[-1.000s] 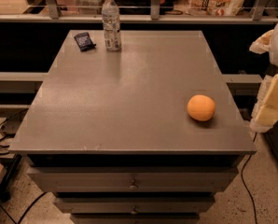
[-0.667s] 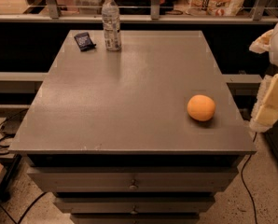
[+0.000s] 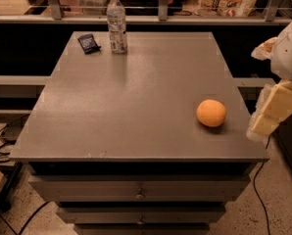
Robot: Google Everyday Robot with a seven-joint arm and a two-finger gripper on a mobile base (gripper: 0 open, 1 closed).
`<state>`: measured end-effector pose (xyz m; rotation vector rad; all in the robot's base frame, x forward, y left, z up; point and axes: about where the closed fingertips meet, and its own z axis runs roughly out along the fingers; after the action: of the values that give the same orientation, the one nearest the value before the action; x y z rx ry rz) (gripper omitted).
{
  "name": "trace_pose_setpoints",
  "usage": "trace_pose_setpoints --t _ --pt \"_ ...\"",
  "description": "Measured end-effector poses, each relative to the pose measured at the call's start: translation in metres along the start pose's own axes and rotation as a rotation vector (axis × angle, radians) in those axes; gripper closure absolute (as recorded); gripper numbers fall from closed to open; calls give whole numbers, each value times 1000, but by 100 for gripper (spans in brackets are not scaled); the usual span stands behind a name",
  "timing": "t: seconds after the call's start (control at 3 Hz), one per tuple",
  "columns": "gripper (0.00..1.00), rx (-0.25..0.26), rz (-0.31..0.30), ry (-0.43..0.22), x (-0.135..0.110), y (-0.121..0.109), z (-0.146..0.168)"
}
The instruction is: Pick orange
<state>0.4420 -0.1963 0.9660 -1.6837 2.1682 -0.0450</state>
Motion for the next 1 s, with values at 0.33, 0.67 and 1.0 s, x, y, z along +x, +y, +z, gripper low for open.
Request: trace_pose_setpoints --t 0.33,0.67,1.0 --pt "0 3 12 -73 -10 -4 14" --pt "0 6 20 -121 -17 -7 23" --pt "0 -33 38 -133 -19 -7 51"
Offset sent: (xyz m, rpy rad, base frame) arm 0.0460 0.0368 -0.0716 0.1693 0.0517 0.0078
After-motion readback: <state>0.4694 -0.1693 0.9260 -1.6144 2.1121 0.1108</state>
